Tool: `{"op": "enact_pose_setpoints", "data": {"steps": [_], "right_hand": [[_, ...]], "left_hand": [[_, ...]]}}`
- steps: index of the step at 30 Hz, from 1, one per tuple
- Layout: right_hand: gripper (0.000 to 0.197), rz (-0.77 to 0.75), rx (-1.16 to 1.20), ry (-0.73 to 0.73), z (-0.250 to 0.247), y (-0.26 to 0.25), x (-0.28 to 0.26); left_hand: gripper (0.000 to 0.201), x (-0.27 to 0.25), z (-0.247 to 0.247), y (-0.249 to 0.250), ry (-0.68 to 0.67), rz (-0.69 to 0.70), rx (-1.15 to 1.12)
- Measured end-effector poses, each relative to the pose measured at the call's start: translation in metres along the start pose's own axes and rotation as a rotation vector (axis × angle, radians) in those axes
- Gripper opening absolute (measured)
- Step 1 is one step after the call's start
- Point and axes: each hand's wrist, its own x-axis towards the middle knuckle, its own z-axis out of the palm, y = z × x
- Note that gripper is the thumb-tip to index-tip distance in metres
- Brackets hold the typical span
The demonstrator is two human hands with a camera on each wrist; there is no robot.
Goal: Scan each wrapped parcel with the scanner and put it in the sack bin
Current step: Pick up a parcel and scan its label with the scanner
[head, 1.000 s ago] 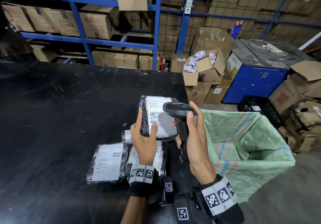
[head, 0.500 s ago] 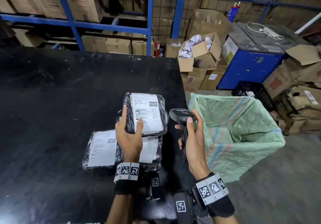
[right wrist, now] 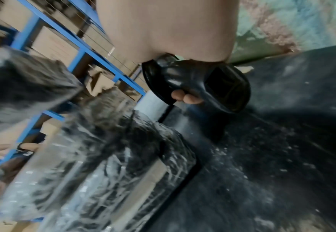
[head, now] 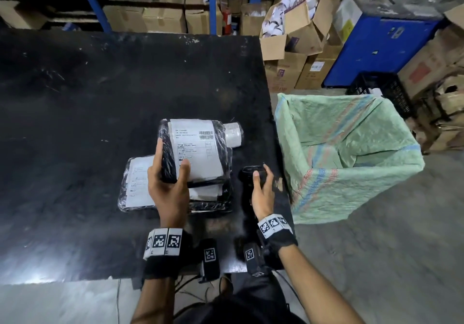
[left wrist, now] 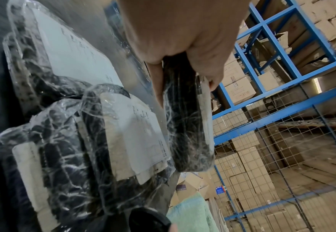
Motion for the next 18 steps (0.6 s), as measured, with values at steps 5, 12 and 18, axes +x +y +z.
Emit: {"op": "enact_pose_setpoints", "data": {"steps": [5,12,18], "right_hand": [[0.051,0.035,-0.039,-0.013,0.012,0.022,0.021],[0.064,0.005,-0.081,-0.099,0.008,0.035,0.032],[0.057,-0.123,-0.233,-0.073,-0.031,0.018,0.027]], "left_hand": [[0.063,-0.007,0.000,0.005,-0.024,-0.015,-0.047],[0.064,-0.010,0.011,0.013,-0.035,-0.064,-0.060],[0.062,-0.014,0.039,0.018,-0.026,-0.068,-0.109]]}}
